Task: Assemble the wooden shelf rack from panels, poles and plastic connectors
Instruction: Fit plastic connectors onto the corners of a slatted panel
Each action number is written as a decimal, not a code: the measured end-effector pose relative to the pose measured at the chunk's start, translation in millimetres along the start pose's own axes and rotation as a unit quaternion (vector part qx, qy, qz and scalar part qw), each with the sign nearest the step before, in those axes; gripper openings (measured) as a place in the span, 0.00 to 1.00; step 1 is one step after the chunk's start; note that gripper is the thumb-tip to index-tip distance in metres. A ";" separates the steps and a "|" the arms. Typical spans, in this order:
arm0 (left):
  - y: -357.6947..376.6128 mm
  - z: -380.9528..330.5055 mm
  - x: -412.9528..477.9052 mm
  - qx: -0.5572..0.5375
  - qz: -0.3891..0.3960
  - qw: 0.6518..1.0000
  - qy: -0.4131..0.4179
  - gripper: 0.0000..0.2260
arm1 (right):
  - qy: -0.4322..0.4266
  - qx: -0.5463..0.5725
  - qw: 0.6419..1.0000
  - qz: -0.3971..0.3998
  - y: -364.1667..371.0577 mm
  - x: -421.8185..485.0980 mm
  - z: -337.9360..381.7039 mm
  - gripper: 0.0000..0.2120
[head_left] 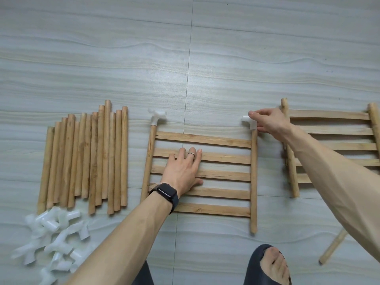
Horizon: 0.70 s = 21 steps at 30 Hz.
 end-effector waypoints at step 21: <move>10.5 1.5 -4.8 0.030 -0.011 0.999 0.007 0.39 | 0.031 0.011 0.999 -0.018 -6.6 -17.1 -34.9 0.19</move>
Point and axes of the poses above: each hand's wrist, its own x-axis towards the middle knuckle, its own y-axis out of the palm, z = x × y, the point moved 10 cm from there along x, towards the middle knuckle, and after that the axes turned 14 degrees about -z, right-handed, at the moved point
